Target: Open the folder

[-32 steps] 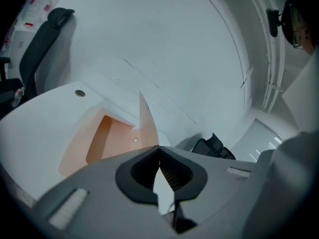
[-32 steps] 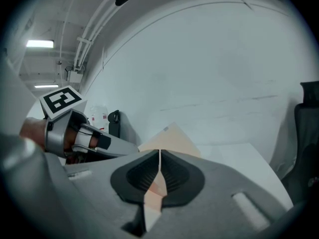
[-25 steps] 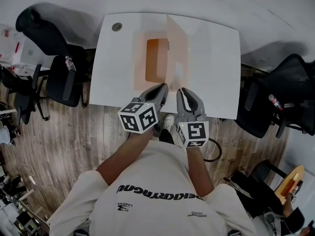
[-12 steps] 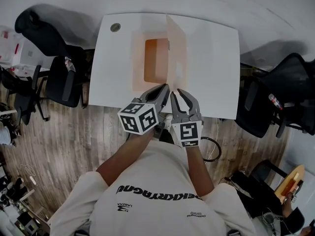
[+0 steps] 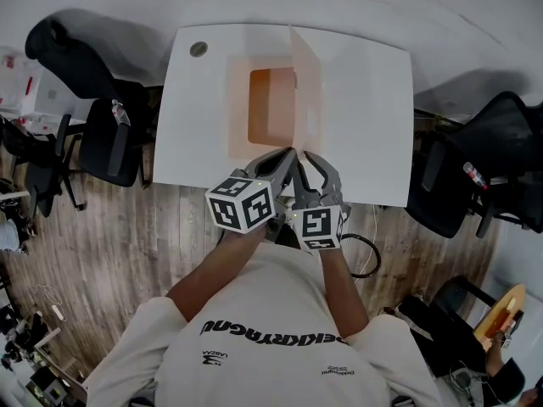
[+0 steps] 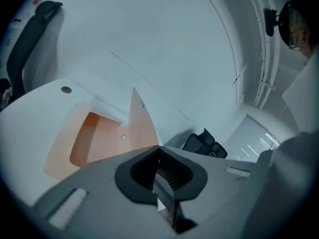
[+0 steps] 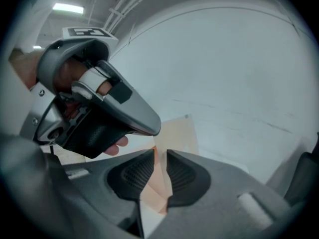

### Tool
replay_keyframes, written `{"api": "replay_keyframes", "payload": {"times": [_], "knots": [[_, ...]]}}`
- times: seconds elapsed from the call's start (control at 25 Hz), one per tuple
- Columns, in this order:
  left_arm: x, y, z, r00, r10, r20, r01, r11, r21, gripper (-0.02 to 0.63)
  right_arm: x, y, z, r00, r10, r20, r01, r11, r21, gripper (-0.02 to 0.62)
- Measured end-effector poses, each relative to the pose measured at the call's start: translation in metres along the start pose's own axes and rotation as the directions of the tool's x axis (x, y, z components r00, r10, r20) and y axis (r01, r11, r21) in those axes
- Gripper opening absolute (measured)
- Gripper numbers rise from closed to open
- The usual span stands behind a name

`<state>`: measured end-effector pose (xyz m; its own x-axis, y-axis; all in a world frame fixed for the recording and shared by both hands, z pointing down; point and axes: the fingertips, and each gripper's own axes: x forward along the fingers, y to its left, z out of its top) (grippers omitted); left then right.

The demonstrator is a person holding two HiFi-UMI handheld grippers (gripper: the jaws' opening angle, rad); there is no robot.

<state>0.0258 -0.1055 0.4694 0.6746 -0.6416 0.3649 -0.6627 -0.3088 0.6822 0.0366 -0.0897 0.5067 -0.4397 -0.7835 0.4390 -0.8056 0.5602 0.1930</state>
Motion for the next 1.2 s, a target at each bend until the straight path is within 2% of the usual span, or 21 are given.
{"api": "replay_keyframes", "payload": {"times": [0.68, 0.84, 0.96, 1.2], "knots": [[0.001, -0.007, -0.002, 0.999, -0.028, -0.035, 0.028, 1.000, -0.007, 0.006, 0.004, -0.004, 0.006, 0.996, -0.085, 0.019, 0.087, 0.988, -0.129, 0.043], [0.002, -0.014, -0.003, 0.997, -0.065, -0.042, 0.065, 0.998, 0.003, 0.038, 0.001, -0.007, 0.006, 0.995, -0.099, 0.023, 0.101, 0.988, -0.114, 0.015], [0.002, -0.016, -0.006, 0.996, -0.077, -0.043, 0.077, 0.997, 0.010, 0.114, -0.001, -0.012, 0.005, 0.994, -0.112, 0.022, 0.113, 0.990, -0.085, 0.006], [0.000, -0.014, -0.009, 0.996, -0.081, -0.038, 0.081, 0.997, 0.011, 0.126, -0.003, -0.016, 0.002, 0.993, -0.116, 0.017, 0.117, 0.992, -0.041, 0.005]]}}
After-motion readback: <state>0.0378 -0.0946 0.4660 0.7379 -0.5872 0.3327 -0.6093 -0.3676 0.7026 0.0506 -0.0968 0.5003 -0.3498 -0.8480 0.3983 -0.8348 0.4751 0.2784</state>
